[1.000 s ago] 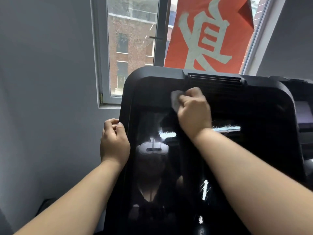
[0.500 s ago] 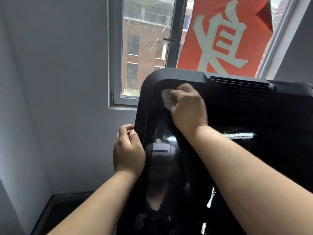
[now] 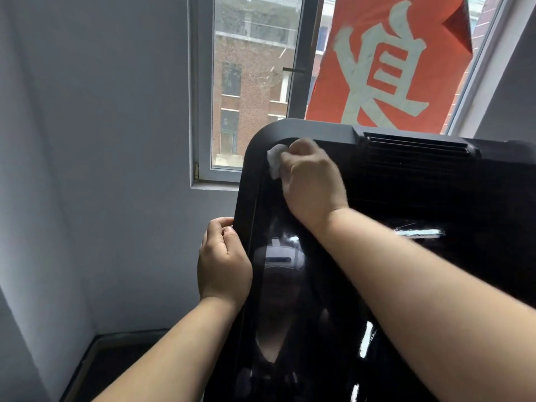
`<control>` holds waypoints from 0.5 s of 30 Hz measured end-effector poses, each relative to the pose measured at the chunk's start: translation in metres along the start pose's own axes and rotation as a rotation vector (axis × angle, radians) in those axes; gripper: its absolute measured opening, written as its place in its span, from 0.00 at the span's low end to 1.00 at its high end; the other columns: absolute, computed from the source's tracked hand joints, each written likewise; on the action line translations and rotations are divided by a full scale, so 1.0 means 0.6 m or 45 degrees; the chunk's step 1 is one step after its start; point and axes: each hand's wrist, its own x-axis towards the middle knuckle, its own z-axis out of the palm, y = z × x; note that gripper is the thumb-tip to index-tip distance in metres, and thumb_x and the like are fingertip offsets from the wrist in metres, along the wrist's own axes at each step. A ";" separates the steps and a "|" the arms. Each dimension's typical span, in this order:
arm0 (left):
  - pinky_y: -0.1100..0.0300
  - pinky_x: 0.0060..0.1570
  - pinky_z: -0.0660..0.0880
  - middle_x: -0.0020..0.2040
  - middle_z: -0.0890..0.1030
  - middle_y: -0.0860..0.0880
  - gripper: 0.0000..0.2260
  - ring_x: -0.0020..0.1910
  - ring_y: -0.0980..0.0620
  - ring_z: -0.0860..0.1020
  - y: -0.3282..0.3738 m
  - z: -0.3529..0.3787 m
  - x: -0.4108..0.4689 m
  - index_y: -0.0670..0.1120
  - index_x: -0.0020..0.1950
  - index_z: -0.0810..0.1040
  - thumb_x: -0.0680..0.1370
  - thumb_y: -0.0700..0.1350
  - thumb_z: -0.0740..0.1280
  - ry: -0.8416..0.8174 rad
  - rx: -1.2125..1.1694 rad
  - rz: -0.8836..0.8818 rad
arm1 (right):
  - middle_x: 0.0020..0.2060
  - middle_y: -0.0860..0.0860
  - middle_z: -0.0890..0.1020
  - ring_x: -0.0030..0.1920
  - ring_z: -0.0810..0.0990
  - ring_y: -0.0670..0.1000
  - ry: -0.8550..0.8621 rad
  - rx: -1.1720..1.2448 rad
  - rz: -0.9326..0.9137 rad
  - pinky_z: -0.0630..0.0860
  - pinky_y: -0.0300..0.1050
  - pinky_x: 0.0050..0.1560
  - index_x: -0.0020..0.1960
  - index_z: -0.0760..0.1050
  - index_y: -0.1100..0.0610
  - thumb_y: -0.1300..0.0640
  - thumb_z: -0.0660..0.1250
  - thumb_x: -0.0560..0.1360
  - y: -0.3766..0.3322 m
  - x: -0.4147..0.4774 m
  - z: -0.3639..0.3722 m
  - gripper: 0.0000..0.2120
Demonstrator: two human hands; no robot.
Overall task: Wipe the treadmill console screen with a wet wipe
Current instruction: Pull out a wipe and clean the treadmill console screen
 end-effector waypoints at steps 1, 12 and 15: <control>0.54 0.45 0.70 0.47 0.79 0.48 0.09 0.47 0.47 0.76 0.000 0.000 0.001 0.51 0.51 0.72 0.81 0.44 0.53 0.001 0.002 0.006 | 0.36 0.54 0.79 0.36 0.78 0.56 0.024 -0.031 -0.044 0.78 0.42 0.39 0.41 0.82 0.61 0.70 0.72 0.62 -0.011 -0.012 0.011 0.09; 0.56 0.43 0.67 0.47 0.79 0.45 0.09 0.46 0.44 0.75 -0.004 0.002 0.003 0.50 0.52 0.72 0.80 0.43 0.53 0.014 0.051 0.002 | 0.38 0.59 0.78 0.38 0.76 0.64 0.066 -0.188 0.259 0.77 0.53 0.41 0.36 0.81 0.62 0.61 0.67 0.72 0.097 -0.068 -0.073 0.08; 0.55 0.43 0.68 0.47 0.79 0.44 0.09 0.47 0.44 0.75 -0.003 0.002 0.004 0.49 0.53 0.72 0.80 0.43 0.53 0.021 0.051 0.007 | 0.40 0.60 0.78 0.41 0.77 0.66 0.130 -0.148 0.545 0.75 0.52 0.43 0.39 0.82 0.63 0.53 0.66 0.76 0.136 -0.086 -0.103 0.14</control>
